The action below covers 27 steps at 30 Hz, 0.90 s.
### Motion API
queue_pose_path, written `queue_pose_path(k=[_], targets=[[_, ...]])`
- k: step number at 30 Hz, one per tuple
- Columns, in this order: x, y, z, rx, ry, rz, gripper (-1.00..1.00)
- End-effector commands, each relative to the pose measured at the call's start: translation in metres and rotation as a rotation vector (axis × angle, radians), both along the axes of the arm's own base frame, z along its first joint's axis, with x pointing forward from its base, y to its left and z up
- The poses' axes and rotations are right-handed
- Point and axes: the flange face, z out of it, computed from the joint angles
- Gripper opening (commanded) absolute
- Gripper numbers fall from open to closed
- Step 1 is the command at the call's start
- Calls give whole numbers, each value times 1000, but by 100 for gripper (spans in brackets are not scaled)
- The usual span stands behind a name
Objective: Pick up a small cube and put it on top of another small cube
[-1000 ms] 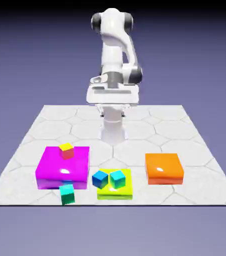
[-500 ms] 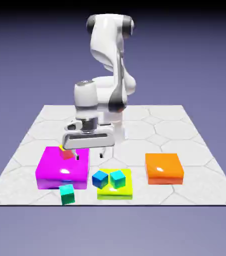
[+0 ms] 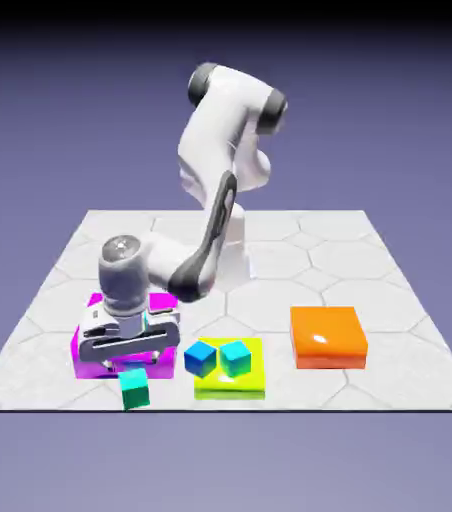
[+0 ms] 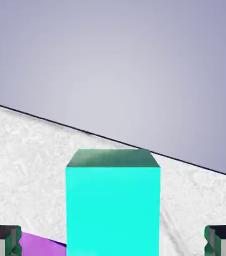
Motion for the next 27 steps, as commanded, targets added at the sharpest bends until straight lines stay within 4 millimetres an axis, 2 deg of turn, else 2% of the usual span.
queue_pose_path(k=[1,2,3,4,8,9,12,16,19,22,23,25,27], targets=[[-2,0,-18,0,0,-1,0],[-4,-1,-34,1,1,-2,0],[-4,-1,-34,1,1,-2,-100],[-4,-1,-34,1,1,-2,-100],[3,1,35,-1,0,4,-100],[12,8,36,-12,-3,40,-100],[16,58,55,11,3,90,-100],[12,126,90,18,1,161,-100],[2,173,119,3,-10,213,-100],[-17,214,147,-22,-24,254,-100],[-29,219,147,-8,-8,238,-100],[-32,218,146,1,1,227,-100],[-33,217,112,2,1,228,-100]])
